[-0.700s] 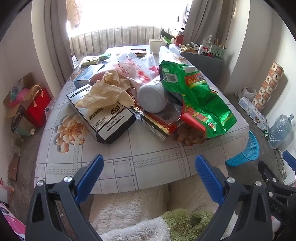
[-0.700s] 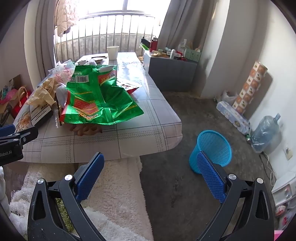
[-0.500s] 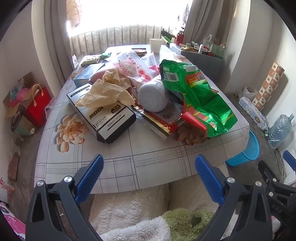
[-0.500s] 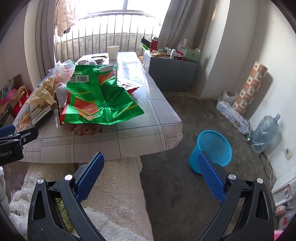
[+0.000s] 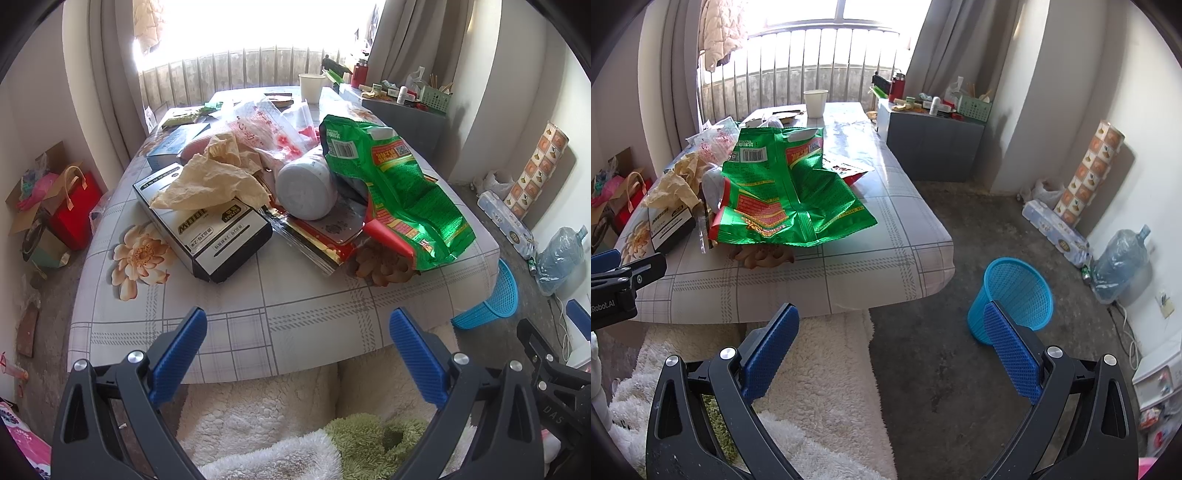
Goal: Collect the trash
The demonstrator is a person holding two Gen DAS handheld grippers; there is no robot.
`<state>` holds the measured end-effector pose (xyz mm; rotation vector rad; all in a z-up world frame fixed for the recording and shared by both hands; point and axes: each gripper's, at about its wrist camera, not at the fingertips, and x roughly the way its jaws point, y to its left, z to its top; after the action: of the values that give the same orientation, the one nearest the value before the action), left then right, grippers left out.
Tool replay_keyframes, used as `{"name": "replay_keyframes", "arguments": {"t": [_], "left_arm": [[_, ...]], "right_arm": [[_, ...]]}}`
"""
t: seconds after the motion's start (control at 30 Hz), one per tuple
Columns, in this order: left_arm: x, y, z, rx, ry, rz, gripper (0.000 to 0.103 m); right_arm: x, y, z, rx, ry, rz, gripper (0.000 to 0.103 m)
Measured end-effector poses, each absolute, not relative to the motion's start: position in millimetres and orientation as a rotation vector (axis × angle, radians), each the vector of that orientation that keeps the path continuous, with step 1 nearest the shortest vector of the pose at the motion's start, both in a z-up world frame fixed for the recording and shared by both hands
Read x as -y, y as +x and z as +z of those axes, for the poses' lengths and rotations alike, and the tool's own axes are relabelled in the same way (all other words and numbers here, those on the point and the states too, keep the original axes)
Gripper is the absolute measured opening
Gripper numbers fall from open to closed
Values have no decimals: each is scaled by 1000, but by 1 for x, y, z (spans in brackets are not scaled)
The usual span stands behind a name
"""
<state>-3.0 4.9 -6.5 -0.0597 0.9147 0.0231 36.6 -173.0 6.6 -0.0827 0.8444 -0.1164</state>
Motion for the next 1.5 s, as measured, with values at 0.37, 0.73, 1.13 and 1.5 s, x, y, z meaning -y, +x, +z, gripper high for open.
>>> {"name": "replay_keyframes", "arguments": {"t": [0.37, 0.73, 1.13, 1.5], "left_arm": [[-5, -3, -7, -917, -59, 24, 97], [-5, -3, -7, -918, -58, 23, 97], [-5, -2, -7, -920, -59, 24, 97], [-4, -2, -6, -921, -59, 25, 97]], "right_arm": [[174, 37, 7, -845, -84, -116, 96], [174, 37, 7, -845, -84, -115, 96], [174, 36, 9, -846, -86, -115, 96], [176, 34, 7, -846, -78, -115, 96]]}}
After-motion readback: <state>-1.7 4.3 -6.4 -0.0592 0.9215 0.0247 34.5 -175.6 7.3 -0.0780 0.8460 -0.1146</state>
